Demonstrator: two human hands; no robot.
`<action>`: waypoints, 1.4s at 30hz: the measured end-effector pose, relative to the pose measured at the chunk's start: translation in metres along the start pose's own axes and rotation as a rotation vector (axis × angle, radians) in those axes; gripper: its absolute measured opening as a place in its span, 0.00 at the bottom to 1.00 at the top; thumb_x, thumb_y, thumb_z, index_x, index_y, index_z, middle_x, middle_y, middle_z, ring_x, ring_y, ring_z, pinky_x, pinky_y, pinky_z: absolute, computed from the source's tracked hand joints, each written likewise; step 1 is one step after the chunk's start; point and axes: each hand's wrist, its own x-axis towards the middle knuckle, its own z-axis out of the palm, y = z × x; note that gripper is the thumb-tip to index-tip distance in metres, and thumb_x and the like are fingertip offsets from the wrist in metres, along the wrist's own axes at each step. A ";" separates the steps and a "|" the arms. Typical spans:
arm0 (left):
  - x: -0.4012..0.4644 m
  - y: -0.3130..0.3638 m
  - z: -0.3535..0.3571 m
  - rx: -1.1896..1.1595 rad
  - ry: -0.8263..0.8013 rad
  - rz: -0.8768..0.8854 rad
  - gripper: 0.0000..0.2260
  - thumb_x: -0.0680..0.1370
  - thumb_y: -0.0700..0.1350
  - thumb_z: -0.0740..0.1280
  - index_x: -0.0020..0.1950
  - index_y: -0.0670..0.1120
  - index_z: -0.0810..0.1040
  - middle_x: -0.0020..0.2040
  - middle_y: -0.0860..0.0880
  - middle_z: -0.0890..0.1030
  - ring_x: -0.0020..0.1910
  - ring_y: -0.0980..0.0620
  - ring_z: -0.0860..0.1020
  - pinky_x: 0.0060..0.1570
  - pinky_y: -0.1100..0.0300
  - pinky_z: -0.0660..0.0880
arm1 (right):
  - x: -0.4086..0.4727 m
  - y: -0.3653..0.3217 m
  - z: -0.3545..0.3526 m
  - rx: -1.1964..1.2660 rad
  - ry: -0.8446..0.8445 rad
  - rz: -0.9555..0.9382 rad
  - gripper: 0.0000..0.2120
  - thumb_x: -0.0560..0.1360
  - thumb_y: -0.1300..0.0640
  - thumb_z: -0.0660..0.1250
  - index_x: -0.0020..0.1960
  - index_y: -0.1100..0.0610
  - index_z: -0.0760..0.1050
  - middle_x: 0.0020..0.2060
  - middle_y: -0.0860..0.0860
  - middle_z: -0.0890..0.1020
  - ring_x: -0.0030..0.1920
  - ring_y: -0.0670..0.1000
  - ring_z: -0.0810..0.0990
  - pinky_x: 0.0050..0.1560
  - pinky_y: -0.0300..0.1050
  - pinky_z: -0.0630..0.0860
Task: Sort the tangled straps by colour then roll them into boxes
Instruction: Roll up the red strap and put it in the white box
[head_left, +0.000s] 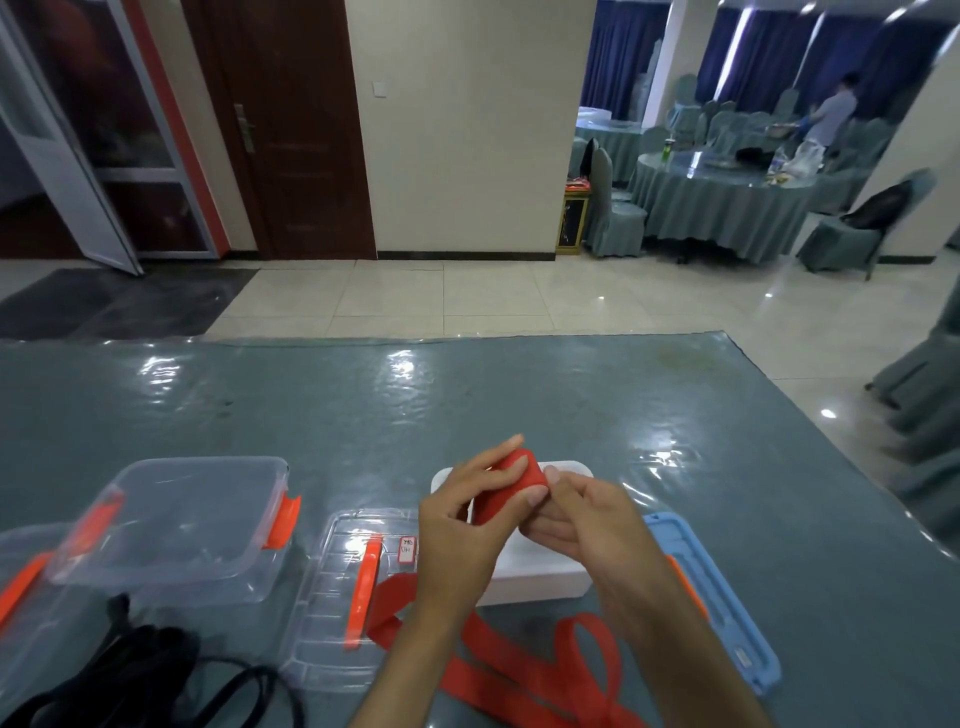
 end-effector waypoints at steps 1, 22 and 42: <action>0.000 -0.001 -0.001 0.008 -0.026 -0.003 0.14 0.70 0.37 0.79 0.55 0.44 0.87 0.63 0.51 0.85 0.65 0.50 0.81 0.62 0.58 0.78 | 0.000 0.000 0.000 0.006 0.004 -0.003 0.18 0.86 0.56 0.59 0.55 0.69 0.81 0.46 0.64 0.87 0.50 0.57 0.88 0.50 0.40 0.84; -0.006 0.058 -0.013 -0.022 -0.309 -0.159 0.16 0.81 0.47 0.70 0.66 0.63 0.82 0.63 0.49 0.74 0.56 0.57 0.80 0.57 0.67 0.74 | -0.026 -0.010 -0.010 0.076 -0.089 -0.459 0.17 0.74 0.63 0.71 0.63 0.61 0.79 0.51 0.57 0.87 0.53 0.60 0.87 0.55 0.50 0.84; -0.012 0.047 0.006 -0.299 0.081 -0.171 0.11 0.71 0.45 0.80 0.52 0.47 0.88 0.59 0.46 0.87 0.62 0.48 0.83 0.60 0.58 0.79 | -0.025 -0.003 -0.007 0.004 -0.014 -0.483 0.20 0.65 0.69 0.80 0.55 0.60 0.81 0.50 0.54 0.88 0.50 0.54 0.88 0.49 0.40 0.83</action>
